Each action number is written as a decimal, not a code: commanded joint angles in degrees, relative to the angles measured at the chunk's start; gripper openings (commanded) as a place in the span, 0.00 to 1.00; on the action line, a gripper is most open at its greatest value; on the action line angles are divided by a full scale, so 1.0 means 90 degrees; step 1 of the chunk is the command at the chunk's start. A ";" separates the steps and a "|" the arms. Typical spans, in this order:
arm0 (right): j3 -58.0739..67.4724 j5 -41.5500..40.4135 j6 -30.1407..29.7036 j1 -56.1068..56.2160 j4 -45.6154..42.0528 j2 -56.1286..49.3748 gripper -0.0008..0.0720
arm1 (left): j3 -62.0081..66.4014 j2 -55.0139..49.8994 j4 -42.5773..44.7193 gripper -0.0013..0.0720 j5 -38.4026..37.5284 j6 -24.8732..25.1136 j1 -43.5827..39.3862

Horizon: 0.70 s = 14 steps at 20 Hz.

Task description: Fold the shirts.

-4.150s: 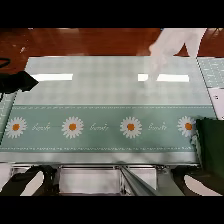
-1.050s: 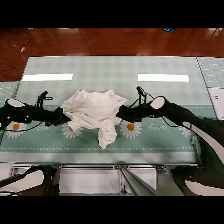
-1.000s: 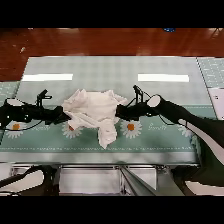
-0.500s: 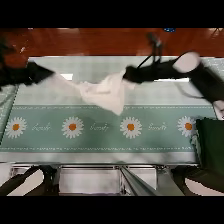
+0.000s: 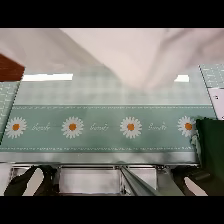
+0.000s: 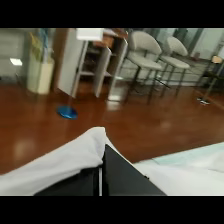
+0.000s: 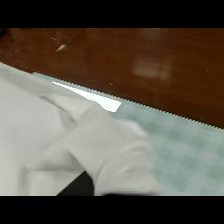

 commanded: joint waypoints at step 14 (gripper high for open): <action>-0.5382 0.0253 0.0750 -0.0027 0.0199 0.1758 0.04 | -0.1766 -0.0182 0.2307 0.04 -0.0549 -0.0784 -0.1610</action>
